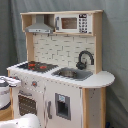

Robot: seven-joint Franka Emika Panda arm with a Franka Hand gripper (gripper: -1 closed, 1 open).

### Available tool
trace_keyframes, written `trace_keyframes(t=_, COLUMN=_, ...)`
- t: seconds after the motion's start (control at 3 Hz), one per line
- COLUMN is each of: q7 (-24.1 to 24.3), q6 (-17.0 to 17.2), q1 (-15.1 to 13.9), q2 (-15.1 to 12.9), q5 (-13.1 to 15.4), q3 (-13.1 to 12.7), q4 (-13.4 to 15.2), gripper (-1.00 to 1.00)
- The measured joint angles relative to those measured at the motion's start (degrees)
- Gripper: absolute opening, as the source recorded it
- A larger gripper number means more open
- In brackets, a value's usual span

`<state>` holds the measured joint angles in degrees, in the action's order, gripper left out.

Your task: Play with the kitchen

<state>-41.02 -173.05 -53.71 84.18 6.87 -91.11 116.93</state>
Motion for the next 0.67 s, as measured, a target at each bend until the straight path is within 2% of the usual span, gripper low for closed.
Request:
trace_keyframes(t=0.33, q7=0.0, q6=0.0, q1=0.0, q2=0.0, q5=0.0, q3=0.0, q4=0.0, gripper=-1.00)
trace_keyframes(t=0.67, q7=5.8, q6=0.3, q1=0.0, q2=-0.1, q5=-0.1, q3=0.0, q4=0.3, gripper=-1.00)
